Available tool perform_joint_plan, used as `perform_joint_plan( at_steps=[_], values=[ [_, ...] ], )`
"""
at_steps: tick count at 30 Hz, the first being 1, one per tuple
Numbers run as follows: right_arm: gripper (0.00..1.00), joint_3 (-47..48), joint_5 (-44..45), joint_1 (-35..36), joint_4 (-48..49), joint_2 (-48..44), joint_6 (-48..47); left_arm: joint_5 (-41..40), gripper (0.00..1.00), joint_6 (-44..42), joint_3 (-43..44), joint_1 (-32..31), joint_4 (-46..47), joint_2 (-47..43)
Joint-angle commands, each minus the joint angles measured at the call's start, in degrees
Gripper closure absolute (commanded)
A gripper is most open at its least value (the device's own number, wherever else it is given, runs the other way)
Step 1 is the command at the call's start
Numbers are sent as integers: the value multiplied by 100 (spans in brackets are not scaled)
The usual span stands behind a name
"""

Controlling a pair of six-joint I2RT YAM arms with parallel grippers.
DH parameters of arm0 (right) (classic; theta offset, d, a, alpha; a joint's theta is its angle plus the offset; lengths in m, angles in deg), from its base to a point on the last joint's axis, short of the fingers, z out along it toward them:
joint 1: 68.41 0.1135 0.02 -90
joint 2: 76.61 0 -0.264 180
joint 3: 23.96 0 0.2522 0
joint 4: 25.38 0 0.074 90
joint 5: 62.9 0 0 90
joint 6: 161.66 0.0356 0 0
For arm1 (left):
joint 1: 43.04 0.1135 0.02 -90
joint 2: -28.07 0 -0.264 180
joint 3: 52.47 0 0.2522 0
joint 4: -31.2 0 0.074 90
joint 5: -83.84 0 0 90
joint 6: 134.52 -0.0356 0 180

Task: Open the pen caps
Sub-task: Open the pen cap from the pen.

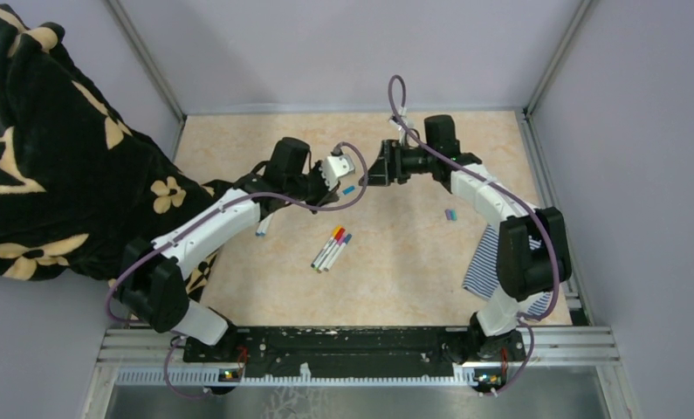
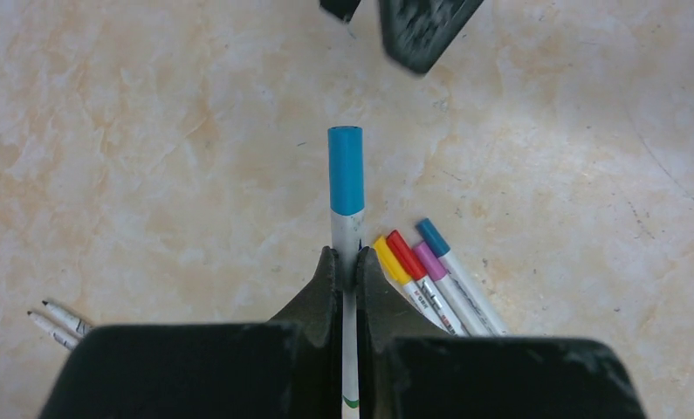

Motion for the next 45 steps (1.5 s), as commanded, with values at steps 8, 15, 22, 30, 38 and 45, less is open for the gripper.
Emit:
perform_joint_plan(
  at_steps=[8,15,22,30,38,45],
  values=[
    [38,-142,-268,498,705,242,352,137,100,72,-5,-335,109,-97],
    [43,-223,-146,593,650,319,196,139,100,103,-83,-349,170,-80],
    [51,-201,-173,651,663,367,195,188,100,117,-107,-372,176,-45],
    [60,-196,-238,663,690,435,237,188,100,115,-105,-388,179,-2],
    [86,-195,-268,674,736,471,277,188,100,90,-117,-406,171,34],
    [100,-180,-328,674,696,426,212,127,78,47,-161,-410,172,-6]
  ],
)
